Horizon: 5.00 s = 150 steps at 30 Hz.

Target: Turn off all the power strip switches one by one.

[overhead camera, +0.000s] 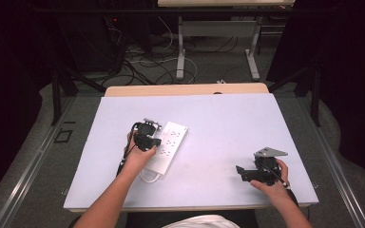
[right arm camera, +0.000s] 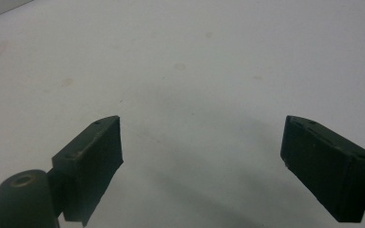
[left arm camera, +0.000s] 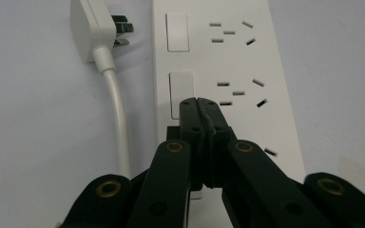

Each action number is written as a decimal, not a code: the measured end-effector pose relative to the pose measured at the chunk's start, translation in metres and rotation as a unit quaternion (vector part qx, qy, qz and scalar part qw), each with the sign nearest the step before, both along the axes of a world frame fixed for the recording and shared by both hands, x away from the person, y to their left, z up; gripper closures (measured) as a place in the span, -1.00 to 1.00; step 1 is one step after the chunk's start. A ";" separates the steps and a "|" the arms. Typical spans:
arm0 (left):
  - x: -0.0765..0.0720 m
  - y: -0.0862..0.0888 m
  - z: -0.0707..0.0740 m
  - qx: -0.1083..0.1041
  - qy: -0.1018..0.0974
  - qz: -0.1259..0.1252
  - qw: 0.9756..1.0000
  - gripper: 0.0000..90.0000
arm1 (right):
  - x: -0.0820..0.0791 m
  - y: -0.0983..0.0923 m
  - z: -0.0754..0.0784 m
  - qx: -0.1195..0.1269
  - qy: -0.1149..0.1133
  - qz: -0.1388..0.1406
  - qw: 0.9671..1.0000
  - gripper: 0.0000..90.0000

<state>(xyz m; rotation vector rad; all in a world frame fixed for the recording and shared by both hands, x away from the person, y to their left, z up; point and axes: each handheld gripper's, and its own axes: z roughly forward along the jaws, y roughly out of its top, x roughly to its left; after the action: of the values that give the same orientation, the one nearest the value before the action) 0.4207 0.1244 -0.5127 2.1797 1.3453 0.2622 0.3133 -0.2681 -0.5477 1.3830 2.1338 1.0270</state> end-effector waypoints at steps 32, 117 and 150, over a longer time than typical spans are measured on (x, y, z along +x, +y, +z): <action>0.026 -0.015 0.013 0.008 0.001 0.001 1.000 1.00 | 0.000 -0.001 0.000 0.001 0.001 0.003 1.000 -0.70; 0.043 -0.031 0.005 0.040 0.016 -0.005 0.999 1.00 | 0.001 -0.001 -0.001 0.000 0.001 0.005 1.000 -0.69; 0.064 -0.039 0.016 0.050 0.013 0.011 0.999 1.00 | 0.001 -0.002 -0.001 0.004 0.003 0.001 1.000 -0.69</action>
<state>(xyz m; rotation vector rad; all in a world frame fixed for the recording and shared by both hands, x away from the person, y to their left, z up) 0.4845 0.0851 -0.4965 2.2586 1.3986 0.3185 0.3144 -0.2704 -0.5490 1.3888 2.1392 1.0337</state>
